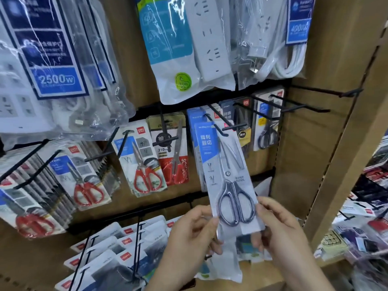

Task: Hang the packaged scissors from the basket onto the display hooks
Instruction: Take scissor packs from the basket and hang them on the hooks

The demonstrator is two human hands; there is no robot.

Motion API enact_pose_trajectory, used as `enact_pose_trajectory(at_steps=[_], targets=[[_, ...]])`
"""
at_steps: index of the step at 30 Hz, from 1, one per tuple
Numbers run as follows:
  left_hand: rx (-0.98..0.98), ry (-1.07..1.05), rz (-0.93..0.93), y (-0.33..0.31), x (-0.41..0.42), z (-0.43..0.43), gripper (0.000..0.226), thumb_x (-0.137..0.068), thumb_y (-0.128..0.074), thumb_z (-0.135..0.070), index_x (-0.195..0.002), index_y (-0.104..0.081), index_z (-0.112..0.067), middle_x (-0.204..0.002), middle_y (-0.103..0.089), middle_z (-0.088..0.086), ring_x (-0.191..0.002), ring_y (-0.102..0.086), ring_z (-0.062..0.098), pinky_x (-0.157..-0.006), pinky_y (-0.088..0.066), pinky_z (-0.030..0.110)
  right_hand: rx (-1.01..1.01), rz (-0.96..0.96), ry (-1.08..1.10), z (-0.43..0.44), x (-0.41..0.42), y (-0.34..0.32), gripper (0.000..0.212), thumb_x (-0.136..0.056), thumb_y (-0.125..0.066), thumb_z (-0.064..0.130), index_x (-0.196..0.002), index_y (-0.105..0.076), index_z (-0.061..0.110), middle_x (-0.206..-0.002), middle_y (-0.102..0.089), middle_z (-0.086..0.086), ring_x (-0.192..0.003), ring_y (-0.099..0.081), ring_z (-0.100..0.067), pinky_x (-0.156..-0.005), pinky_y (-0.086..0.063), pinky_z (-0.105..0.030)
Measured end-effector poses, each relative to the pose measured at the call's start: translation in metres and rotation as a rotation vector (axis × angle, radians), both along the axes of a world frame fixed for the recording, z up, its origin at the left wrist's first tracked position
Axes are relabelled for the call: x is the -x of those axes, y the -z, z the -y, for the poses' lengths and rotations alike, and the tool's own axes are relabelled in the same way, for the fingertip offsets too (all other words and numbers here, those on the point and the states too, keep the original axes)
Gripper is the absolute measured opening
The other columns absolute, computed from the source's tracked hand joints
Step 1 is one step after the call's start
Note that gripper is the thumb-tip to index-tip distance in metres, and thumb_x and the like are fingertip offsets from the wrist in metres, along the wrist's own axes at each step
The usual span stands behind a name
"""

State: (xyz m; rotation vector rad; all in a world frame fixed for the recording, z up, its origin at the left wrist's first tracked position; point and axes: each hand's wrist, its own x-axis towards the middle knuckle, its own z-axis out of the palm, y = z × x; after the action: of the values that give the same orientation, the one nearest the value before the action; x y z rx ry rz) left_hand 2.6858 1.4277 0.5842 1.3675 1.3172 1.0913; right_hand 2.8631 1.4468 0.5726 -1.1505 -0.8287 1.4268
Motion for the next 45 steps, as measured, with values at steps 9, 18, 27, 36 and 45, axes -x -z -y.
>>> enact_pose_trajectory(at_steps=[9, 18, 27, 36, 45], targets=[[-0.06, -0.177, -0.332, 0.024, 0.029, -0.069, 0.011, -0.101, -0.051, -0.019, -0.092, -0.058, -0.02, -0.065, -0.063, 0.003, -0.054, -0.067, 0.016, -0.059, -0.057, 0.038, 0.074, 0.149, 0.014, 0.005, -0.013, 0.026, 0.016, -0.099, -0.054, 0.007, -0.098, -0.068, 0.014, -0.083, -0.065, -0.01, -0.056, -0.062, -0.024, -0.047, -0.045, -0.027], [-0.042, -0.108, -0.455, 0.05, 0.04, -0.142, 0.013, -0.102, -0.046, -0.022, -0.092, -0.053, -0.019, -0.077, -0.068, 0.001, -0.056, -0.069, 0.008, -0.066, -0.058, 0.037, 0.214, 0.183, 0.175, 0.048, -0.037, 0.054, 0.02, -0.095, -0.056, -0.001, -0.085, -0.072, 0.001, -0.081, -0.065, -0.028, -0.064, -0.06, -0.031, -0.064, -0.042, -0.036], [-0.139, -0.082, -0.553, 0.076, 0.024, -0.15, 0.021, -0.101, -0.041, -0.038, -0.086, -0.047, -0.025, -0.08, -0.071, -0.003, -0.064, -0.07, 0.017, -0.066, -0.056, 0.039, 0.238, 0.253, 0.371, 0.089, -0.047, 0.071, 0.014, -0.082, -0.077, 0.02, -0.082, -0.075, 0.006, -0.079, -0.07, -0.025, -0.059, -0.062, -0.024, -0.054, -0.051, -0.028], [0.103, 0.263, -0.637, 0.13, -0.042, -0.053, 0.02, -0.096, -0.052, -0.029, -0.078, -0.056, -0.037, -0.085, -0.071, -0.008, -0.077, -0.069, 0.015, -0.073, -0.054, 0.034, 0.268, 0.164, 0.532, 0.142, -0.094, 0.092, 0.016, -0.096, -0.05, -0.007, -0.092, -0.066, -0.006, -0.067, -0.061, -0.02, -0.049, -0.059, -0.018, -0.045, -0.051, -0.022], [0.225, 0.741, -0.695, 0.23, -0.18, 0.086, 0.029, -0.096, -0.058, -0.024, -0.075, -0.059, -0.045, -0.073, -0.069, -0.017, -0.07, -0.065, 0.002, -0.07, -0.054, 0.027, 0.461, 0.253, 0.674, 0.266, -0.226, 0.177, 0.017, -0.097, -0.054, 0.005, -0.094, -0.071, 0.004, -0.08, -0.07, -0.019, -0.064, -0.062, -0.02, -0.062, -0.048, -0.031]])
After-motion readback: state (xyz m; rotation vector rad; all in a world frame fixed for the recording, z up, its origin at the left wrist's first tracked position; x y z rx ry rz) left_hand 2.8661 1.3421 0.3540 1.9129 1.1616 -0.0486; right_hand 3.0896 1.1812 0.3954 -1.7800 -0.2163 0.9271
